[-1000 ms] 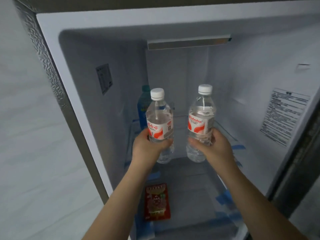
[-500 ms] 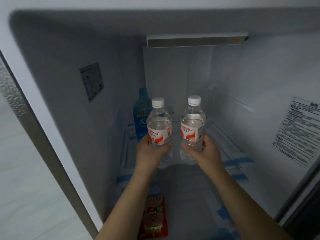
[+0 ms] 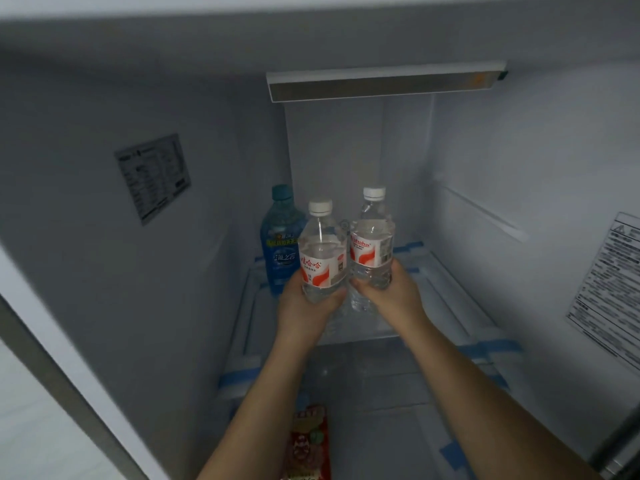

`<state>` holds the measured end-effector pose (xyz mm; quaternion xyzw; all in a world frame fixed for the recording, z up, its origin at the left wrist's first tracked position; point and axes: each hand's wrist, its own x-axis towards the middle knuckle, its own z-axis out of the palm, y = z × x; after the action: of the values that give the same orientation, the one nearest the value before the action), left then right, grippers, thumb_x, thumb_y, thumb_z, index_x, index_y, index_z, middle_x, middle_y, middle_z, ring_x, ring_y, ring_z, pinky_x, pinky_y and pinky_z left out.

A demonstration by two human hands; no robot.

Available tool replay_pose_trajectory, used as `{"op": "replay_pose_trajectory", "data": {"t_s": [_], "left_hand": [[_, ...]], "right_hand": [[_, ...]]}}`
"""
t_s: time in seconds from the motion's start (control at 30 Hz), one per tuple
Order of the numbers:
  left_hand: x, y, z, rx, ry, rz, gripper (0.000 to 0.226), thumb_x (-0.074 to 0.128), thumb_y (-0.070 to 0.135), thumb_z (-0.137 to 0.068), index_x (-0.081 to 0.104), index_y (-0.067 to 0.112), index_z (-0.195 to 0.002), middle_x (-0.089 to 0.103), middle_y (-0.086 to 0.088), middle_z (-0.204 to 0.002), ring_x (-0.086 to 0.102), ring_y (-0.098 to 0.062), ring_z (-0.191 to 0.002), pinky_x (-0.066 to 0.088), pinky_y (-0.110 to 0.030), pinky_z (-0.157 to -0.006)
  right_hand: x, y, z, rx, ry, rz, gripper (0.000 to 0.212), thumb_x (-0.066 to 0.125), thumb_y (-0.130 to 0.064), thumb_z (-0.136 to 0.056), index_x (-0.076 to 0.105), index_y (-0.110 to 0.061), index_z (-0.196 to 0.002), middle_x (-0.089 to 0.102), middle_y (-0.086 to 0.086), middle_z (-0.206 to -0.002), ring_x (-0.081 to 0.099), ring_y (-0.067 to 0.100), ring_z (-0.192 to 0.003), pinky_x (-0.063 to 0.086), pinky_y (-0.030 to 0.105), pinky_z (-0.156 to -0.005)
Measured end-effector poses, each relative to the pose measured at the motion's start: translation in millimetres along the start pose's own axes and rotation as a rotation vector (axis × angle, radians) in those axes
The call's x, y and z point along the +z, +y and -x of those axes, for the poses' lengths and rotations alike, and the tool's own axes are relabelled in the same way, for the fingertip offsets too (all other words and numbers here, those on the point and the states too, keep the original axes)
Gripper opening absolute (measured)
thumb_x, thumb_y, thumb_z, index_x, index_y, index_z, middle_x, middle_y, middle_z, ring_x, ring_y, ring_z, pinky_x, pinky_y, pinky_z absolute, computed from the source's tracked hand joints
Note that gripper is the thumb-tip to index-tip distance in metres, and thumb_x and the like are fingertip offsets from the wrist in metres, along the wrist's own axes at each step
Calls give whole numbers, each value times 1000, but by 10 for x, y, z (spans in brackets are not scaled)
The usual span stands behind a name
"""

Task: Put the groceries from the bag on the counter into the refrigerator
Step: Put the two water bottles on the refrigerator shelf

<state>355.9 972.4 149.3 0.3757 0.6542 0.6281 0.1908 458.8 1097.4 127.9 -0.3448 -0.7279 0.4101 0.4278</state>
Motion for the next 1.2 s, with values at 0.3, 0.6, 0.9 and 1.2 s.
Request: {"op": "replay_pose_trajectory", "data": {"t_s": [0.3,0.6,0.9,1.2], "left_hand": [[56,-34,-129,-15,-7,-28,45,80,28,-78,52,38,-112,64,16,-110,61,0,-99,47,-16,-76],[44,-159,-228,-12,-32,-109,39,79,29,-79,53,42,-105,62,20,-102,60,-3,-96,48,-23,-81],[13,-139,-237,39,-72,-186,39,78,36,-78,63,28,-112,67,18,-99,62,4,-91,47,-14,-69],[-35,-217,132,143,38,-368,66,72,32,-81,43,19,-139,52,-4,-135,51,-21,-122,43,-39,-104]], "right_hand": [[76,78,-185,-22,-51,50,51,76,-52,-73,61,-32,-117,69,-12,-108,63,1,-99,42,9,-70],[47,65,-185,-17,-107,120,48,76,-51,-73,61,-34,-116,69,-12,-109,64,5,-99,47,17,-75],[-38,-111,-123,90,-209,247,44,75,-51,-73,63,-33,-111,69,-7,-109,63,13,-100,51,36,-87],[-361,-240,309,213,-126,314,90,67,-56,-80,25,-15,-149,44,0,-146,45,20,-129,35,28,-93]]}}
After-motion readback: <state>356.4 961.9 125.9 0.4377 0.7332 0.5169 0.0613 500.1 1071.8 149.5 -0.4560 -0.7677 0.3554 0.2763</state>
